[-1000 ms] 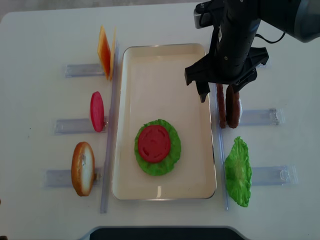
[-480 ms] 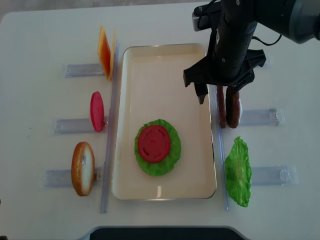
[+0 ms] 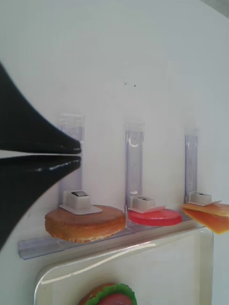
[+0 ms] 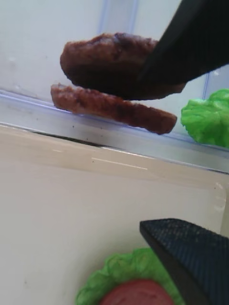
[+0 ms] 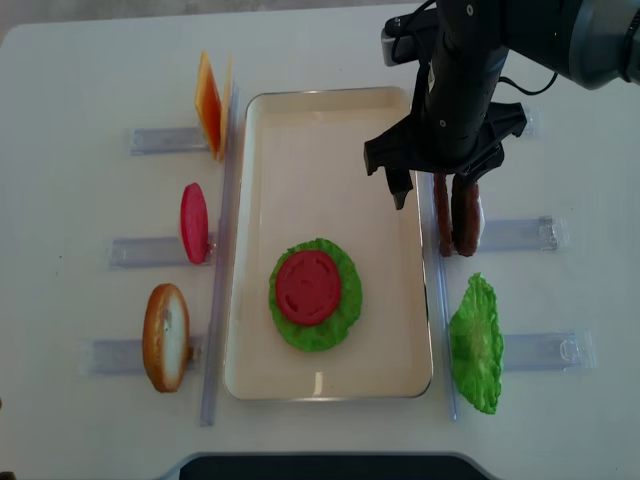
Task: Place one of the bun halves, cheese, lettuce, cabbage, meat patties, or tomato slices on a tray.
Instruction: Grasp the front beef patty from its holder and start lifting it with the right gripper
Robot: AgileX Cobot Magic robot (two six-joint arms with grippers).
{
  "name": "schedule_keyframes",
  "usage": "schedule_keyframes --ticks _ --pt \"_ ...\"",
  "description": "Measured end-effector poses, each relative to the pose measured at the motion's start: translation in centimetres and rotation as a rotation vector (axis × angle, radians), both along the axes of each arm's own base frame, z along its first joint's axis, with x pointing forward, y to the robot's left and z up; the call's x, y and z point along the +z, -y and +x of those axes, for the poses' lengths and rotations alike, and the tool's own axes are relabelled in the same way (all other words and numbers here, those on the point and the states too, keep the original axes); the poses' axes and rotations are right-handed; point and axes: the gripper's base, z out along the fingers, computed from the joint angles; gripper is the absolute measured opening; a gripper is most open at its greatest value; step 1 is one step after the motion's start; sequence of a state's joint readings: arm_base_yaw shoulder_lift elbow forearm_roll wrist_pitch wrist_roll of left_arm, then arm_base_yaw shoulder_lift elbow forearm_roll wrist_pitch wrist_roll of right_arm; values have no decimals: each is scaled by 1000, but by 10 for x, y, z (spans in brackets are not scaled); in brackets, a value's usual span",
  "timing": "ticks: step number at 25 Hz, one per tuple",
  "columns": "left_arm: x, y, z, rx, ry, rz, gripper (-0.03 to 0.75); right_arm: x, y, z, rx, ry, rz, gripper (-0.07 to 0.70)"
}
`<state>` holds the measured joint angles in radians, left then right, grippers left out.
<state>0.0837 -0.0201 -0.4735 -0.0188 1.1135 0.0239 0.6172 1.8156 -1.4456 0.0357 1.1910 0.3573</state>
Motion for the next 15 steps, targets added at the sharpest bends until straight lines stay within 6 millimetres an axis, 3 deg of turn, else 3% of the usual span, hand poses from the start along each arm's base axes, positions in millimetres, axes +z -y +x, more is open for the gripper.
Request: schedule_keyframes --ticks 15 --pt "0 0 0 0 0 0 0 0 -6 -3 7 -9 31 577"
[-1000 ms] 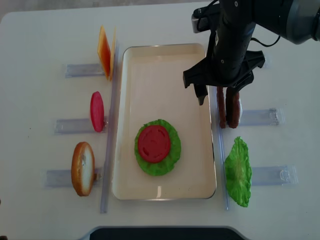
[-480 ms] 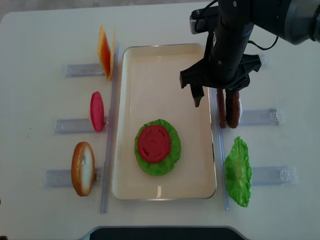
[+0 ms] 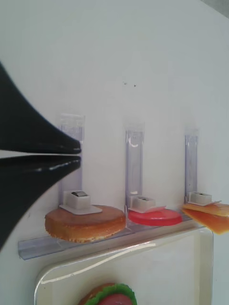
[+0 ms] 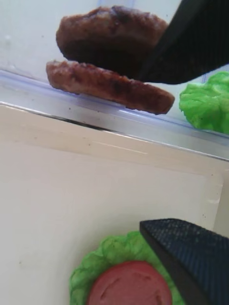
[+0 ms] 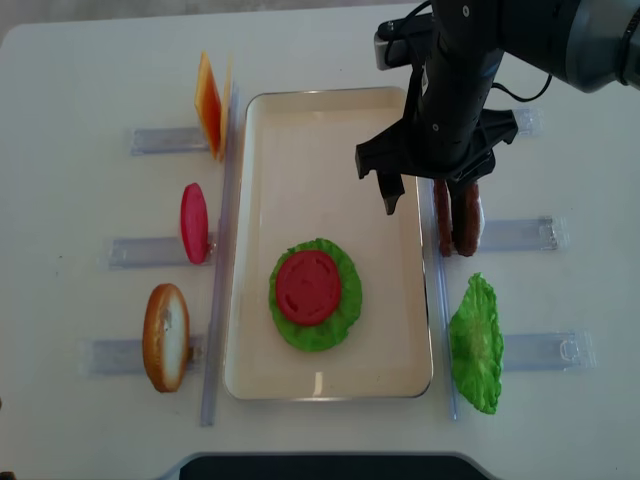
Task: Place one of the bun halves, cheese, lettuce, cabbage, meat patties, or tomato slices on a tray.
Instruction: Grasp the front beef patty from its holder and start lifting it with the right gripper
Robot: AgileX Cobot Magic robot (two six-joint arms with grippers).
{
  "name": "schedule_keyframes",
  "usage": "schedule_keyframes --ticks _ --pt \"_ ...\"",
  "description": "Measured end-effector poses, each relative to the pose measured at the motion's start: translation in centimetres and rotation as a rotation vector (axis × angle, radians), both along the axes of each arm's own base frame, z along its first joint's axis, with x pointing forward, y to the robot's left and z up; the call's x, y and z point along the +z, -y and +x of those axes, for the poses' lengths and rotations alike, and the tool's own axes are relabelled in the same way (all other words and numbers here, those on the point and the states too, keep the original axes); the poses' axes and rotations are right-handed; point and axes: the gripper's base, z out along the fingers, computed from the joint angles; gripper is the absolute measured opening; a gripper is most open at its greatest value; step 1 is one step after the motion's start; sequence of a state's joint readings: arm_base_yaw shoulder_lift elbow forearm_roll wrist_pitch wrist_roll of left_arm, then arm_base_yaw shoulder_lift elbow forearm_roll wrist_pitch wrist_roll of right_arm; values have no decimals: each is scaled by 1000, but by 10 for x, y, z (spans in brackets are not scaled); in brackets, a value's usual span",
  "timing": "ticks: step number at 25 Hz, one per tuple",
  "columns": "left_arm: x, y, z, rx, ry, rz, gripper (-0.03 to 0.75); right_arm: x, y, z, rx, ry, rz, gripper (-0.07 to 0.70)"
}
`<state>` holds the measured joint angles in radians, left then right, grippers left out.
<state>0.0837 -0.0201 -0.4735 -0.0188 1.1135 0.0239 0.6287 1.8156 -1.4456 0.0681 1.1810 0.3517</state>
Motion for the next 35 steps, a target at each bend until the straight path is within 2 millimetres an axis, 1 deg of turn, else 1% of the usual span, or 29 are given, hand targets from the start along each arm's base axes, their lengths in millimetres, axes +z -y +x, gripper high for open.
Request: schedule_keyframes --ticks 14,19,26,35 --pt "0 0 0 0 0 0 -1 -1 0 1 3 3 -3 577" --pt "0 0 0 0 0 0 -1 -15 -2 4 19 -38 -35 577" --pt "0 0 0 0 0 0 -1 -17 -1 6 30 -13 -53 575" --pt "0 0 0 0 0 0 -1 -17 6 11 12 4 -78 493"
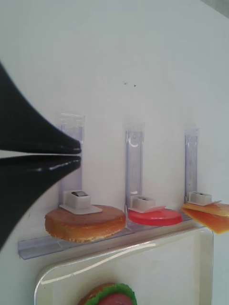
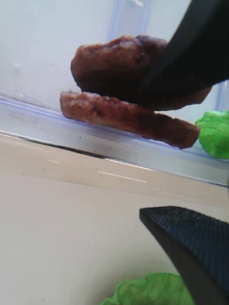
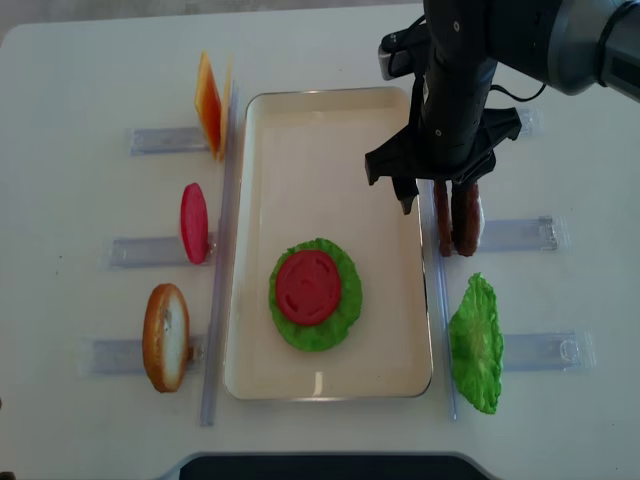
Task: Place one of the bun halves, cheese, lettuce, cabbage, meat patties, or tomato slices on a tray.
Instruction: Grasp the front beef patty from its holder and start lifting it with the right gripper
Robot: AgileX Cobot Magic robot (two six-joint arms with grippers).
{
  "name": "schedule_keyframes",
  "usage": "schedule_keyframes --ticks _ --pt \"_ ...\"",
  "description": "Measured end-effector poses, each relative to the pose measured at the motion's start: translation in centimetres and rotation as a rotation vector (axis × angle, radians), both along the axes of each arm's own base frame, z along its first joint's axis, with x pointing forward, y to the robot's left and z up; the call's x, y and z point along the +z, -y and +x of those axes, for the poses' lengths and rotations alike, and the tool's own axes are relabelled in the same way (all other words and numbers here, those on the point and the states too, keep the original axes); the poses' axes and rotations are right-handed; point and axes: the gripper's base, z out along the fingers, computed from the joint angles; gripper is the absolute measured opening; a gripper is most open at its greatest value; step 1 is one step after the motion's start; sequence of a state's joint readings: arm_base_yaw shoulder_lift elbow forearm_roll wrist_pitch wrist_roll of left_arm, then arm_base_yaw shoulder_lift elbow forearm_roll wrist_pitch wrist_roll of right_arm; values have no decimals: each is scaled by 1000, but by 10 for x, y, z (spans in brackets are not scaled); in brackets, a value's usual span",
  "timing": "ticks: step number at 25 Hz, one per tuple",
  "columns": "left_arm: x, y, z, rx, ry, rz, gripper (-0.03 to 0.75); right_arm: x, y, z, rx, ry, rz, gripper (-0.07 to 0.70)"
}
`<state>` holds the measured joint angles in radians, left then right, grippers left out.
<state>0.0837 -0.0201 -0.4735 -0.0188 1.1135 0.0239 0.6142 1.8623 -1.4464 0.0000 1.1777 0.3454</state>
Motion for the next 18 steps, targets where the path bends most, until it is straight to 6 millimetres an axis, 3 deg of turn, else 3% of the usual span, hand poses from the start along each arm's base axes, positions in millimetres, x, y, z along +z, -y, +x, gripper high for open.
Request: schedule_keyframes --ticks 11,18 --pt "0 0 0 0 0 0 -1 -10 -1 1 -2 -37 -26 480" --pt "0 0 0 0 0 0 -1 -10 -2 2 -2 -21 -15 403"
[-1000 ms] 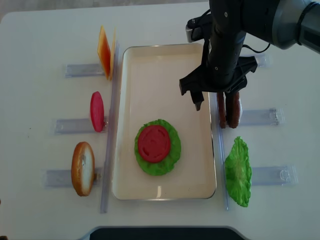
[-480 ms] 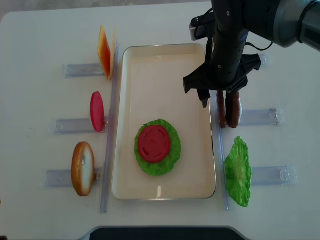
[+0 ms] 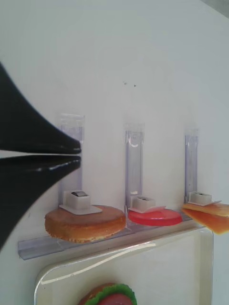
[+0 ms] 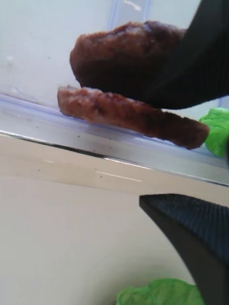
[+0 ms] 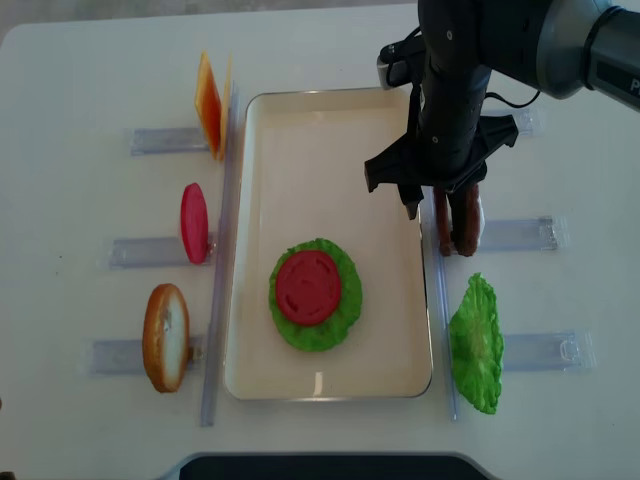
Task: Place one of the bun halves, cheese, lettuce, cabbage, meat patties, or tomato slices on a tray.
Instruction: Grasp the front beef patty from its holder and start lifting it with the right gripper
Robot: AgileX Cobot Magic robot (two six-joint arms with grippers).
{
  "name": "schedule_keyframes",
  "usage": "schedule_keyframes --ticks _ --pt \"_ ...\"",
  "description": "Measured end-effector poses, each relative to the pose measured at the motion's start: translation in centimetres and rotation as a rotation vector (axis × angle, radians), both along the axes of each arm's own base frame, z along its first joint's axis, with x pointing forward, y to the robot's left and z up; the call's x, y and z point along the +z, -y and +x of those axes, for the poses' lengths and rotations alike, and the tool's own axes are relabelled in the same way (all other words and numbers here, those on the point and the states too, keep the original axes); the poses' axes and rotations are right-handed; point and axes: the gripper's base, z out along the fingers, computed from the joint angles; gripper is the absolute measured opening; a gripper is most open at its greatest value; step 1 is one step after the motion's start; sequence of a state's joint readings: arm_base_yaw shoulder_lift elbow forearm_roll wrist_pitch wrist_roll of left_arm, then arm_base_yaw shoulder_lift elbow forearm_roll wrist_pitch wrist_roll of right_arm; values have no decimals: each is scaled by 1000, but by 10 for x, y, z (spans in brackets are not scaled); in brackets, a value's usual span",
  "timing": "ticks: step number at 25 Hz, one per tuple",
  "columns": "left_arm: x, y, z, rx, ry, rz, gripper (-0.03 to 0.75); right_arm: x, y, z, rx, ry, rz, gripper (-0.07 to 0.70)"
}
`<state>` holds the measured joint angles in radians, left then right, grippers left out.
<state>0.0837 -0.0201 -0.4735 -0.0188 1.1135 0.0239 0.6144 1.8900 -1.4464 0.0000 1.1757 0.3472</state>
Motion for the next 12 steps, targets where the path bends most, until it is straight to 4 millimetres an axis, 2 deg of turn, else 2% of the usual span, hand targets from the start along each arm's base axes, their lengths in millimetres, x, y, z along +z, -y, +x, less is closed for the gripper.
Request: schedule_keyframes --ticks 4,12 --pt "0 0 0 0 0 0 -1 0 0 1 0 6 4 350" --pt "0 0 0 0 0 0 -1 0 4 4 -8 15 -4 197"
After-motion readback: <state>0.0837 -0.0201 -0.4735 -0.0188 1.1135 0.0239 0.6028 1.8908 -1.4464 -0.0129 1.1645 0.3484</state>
